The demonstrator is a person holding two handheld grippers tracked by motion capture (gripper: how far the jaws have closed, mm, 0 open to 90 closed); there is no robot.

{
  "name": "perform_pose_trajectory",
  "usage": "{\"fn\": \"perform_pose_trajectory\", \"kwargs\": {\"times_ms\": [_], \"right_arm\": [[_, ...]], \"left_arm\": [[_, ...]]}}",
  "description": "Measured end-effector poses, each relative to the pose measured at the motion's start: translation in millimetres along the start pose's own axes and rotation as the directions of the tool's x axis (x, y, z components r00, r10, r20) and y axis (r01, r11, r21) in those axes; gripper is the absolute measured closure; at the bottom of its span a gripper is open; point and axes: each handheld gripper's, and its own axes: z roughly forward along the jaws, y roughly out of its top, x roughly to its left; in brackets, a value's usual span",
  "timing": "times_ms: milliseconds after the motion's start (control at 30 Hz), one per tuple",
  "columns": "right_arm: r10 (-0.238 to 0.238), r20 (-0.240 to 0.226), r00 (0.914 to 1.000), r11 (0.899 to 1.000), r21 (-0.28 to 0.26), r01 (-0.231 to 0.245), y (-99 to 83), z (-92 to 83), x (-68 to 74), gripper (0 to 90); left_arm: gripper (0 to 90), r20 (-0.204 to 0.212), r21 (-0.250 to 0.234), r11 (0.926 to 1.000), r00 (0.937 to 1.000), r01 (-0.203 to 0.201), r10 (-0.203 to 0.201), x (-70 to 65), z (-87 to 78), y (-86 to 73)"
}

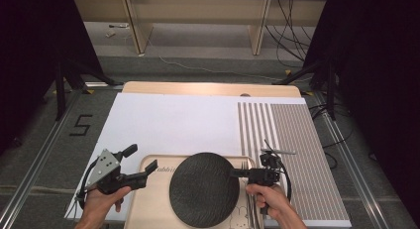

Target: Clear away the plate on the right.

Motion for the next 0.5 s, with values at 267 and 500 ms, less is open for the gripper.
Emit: {"fn": "perform_pose_trajectory", "kwargs": {"times_ms": [267, 500], "right_arm": [[0.001, 0.007, 1.0000, 1.000, 0.022, -0.001, -0.9, 3.6, -1.3, 86.7], [-0.008, 0.033, 0.9994, 0.999, 0.043, 0.007, -1.0, 4.3, -3.0, 87.5]], "left_arm": [[15.5, 0.001, 0.001, 1.0000, 1.0000, -0.002, 0.002, -0.3, -0.1, 0.1], [15.5, 0.000, 0.002, 1.0000, 1.0000, -0.002, 0.002, -0.3, -0.5, -0.1]]}}
